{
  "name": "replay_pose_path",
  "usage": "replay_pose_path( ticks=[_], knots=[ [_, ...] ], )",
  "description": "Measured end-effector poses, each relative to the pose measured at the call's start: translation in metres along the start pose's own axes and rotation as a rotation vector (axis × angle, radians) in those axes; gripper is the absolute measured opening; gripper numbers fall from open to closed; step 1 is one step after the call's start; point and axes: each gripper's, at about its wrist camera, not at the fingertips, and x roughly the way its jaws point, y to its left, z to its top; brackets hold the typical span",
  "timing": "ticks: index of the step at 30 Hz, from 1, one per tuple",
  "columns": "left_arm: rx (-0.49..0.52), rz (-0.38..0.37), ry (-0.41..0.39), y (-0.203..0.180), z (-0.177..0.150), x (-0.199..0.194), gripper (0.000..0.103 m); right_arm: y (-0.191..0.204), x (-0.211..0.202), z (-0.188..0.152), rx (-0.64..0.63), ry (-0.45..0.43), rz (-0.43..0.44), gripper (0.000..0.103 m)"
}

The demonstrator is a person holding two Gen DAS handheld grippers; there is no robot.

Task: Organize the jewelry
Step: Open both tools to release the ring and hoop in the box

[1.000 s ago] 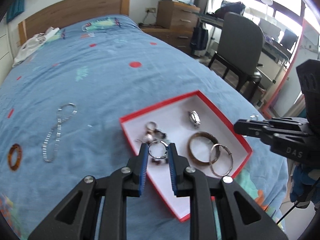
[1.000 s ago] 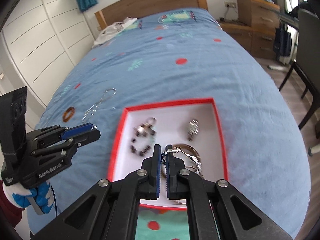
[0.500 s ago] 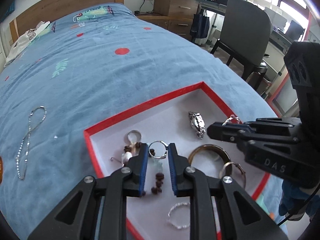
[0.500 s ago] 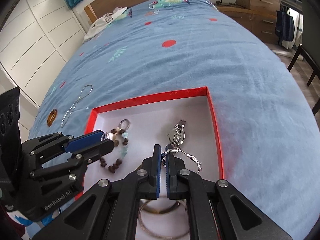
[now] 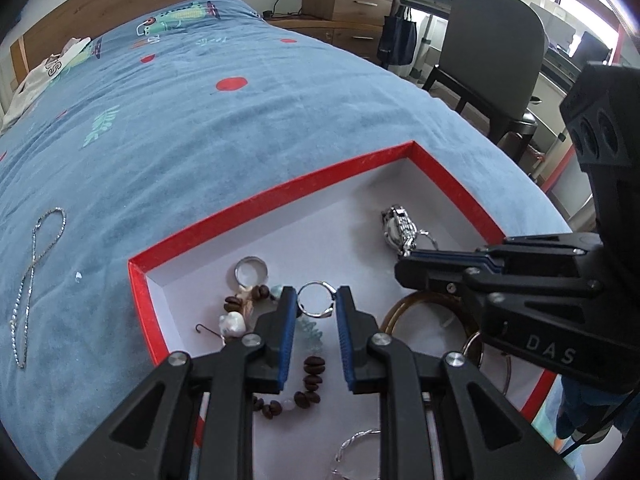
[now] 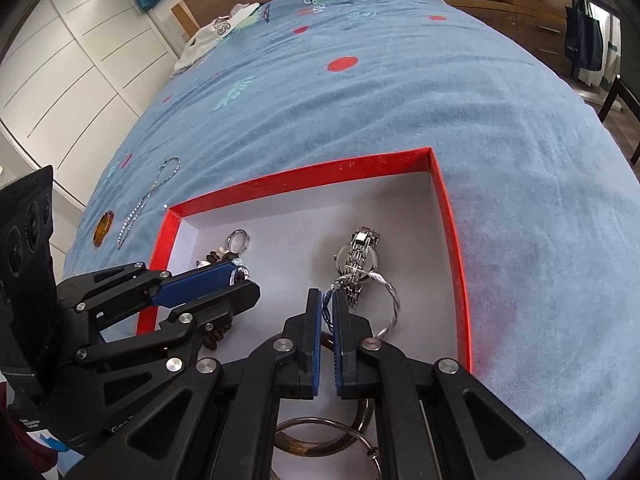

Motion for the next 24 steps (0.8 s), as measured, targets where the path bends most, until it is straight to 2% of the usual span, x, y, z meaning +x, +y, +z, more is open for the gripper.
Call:
replay_pose_path(
  ticks=[13, 17, 21, 24],
  knots=[
    [-0.005, 0.005, 0.021, 0.003, -0.006, -0.003, 0.02, 0.004, -0.013, -0.004, -0.024, -0.015, 0.004, 0.022],
    [-0.011, 0.005, 0.036, 0.004, -0.009, -0.003, 0.02, 0.004, -0.02, -0.006, -0.021, -0.023, -0.011, 0.038],
    [-0.015, 0.001, 0.043, 0.004, -0.012, -0.005, 0.021, -0.001, -0.028, -0.009, -0.007, -0.027, -0.023, 0.039],
    [-0.024, 0.001, 0.044, 0.004, -0.013, -0.008, 0.03, -0.003, -0.036, -0.011, -0.001, -0.035, -0.032, 0.039]
  ],
)
